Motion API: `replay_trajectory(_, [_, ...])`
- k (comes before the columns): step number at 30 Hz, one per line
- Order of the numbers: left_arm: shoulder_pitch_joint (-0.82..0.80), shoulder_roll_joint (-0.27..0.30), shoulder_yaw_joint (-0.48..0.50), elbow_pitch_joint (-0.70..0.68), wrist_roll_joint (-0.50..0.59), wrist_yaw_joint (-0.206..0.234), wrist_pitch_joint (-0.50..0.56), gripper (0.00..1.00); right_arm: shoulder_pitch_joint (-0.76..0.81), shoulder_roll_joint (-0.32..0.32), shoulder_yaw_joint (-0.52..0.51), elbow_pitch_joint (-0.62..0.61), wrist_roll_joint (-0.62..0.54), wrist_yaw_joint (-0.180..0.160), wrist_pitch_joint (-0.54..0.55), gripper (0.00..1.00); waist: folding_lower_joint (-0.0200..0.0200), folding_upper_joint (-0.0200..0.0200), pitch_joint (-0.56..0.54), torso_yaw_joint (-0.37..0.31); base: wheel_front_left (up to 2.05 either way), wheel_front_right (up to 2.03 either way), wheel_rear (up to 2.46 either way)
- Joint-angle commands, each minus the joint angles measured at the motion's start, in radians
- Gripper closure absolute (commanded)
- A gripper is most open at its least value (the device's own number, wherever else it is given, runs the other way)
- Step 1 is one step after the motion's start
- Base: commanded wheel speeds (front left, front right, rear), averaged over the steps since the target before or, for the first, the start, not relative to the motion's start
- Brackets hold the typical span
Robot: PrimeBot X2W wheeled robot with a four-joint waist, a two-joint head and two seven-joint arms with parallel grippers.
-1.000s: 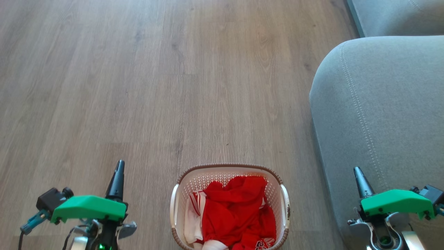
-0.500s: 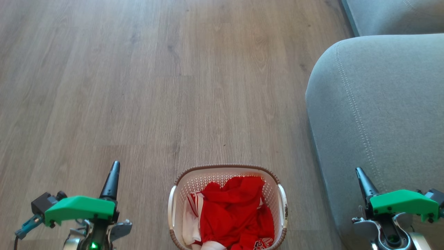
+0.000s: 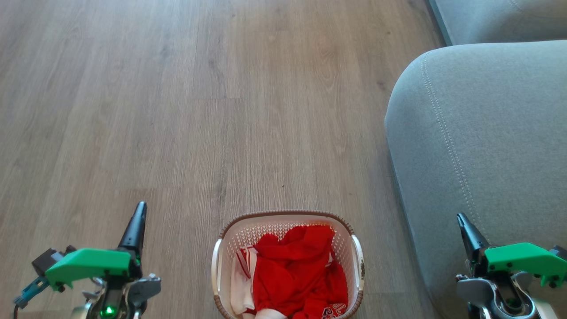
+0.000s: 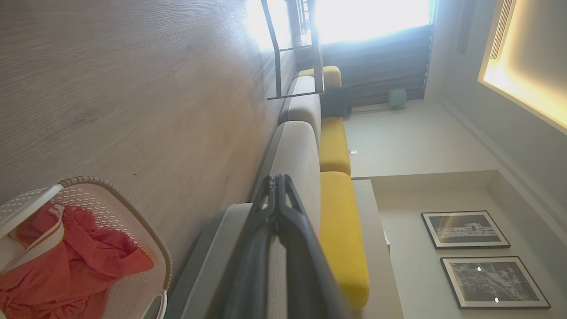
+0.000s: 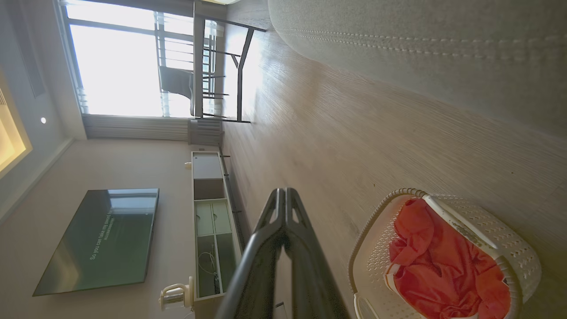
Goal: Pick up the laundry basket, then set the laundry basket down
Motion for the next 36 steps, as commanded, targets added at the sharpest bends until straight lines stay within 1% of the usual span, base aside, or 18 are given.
replay_trajectory(1, [-0.056, 0.016, 0.045, -0.030, -0.031, -0.010, 0.008, 1.00, -0.061, -0.011, 0.008, -0.030, 0.029, 0.006, 0.011, 1.00, 0.0000, 0.0000, 0.000, -0.002, 0.00, 0.00, 0.00])
replay_trajectory(14, [-0.061, 0.014, 0.085, -0.024, -0.168, -0.015, 0.047, 1.00, -0.066, -0.010, -0.019, -0.029, 0.150, 0.007, 0.050, 1.00, 0.0000, 0.0000, -0.003, -0.017, 0.00, 0.00, 0.00])
replay_trajectory(36, [-0.062, 0.008, 0.094, -0.024, -0.164, -0.015, 0.054, 1.00, -0.067, -0.006, -0.025, -0.029, 0.148, 0.007, 0.055, 1.00, 0.0000, 0.0000, -0.004, -0.017, 0.00, 0.00, 0.00])
